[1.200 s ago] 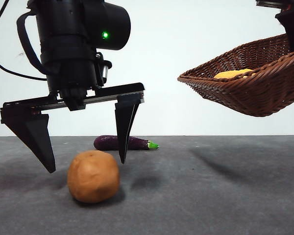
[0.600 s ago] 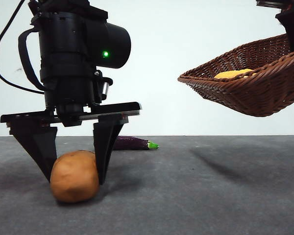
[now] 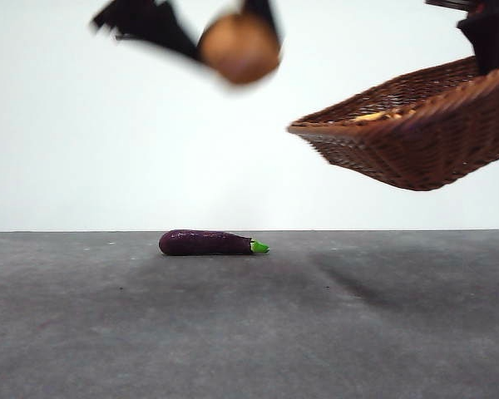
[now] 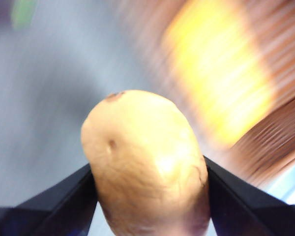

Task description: Help me put the vegetables on the table into the basket

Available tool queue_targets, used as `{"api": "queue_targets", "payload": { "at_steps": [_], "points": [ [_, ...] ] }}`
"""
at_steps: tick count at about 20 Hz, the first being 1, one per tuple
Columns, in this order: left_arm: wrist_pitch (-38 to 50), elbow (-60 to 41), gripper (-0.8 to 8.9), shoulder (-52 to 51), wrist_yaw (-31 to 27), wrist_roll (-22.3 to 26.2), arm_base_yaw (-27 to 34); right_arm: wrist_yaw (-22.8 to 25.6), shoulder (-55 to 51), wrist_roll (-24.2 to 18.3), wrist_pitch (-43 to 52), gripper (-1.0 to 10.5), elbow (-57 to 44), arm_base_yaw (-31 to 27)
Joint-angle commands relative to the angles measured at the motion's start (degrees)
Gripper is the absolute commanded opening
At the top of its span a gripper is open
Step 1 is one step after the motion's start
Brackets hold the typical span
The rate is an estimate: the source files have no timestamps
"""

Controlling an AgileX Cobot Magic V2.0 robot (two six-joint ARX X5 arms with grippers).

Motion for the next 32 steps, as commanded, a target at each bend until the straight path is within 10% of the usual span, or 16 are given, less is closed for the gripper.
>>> {"api": "queue_targets", "payload": {
  "at_steps": [1,14,17,19,24,32],
  "points": [
    [3.6,0.0,-0.09,-0.6,-0.1,0.9,-0.3,-0.8,-0.4,1.3,-0.8,-0.2,-0.3,3.3],
    [-7.3,0.0,0.1,0.9,-7.5,-1.1,2.8,-0.7,-0.4,7.8,0.0,-0.2,-0.3,26.5],
    [-9.2,0.0,3.69,0.9,-7.6,-2.5,2.9,-0.5,-0.4,9.1,1.1,-0.2,-0.3,29.0],
    [-9.1,0.0,5.7,0.9,-7.6,-3.2,2.8,-0.3,-0.4,9.6,1.0,-0.2,-0.3,29.5],
    [-8.8,0.1,5.7,0.3,-8.5,-2.9,2.8,1.5,-0.4,9.4,-0.5,-0.2,-0.3,29.2],
    [-9.8,0.2,5.69,-4.6,-17.6,14.1,5.5,2.5,-0.4,6.2,-1.0,-0.2,-0.3,15.6]
  ]
}}
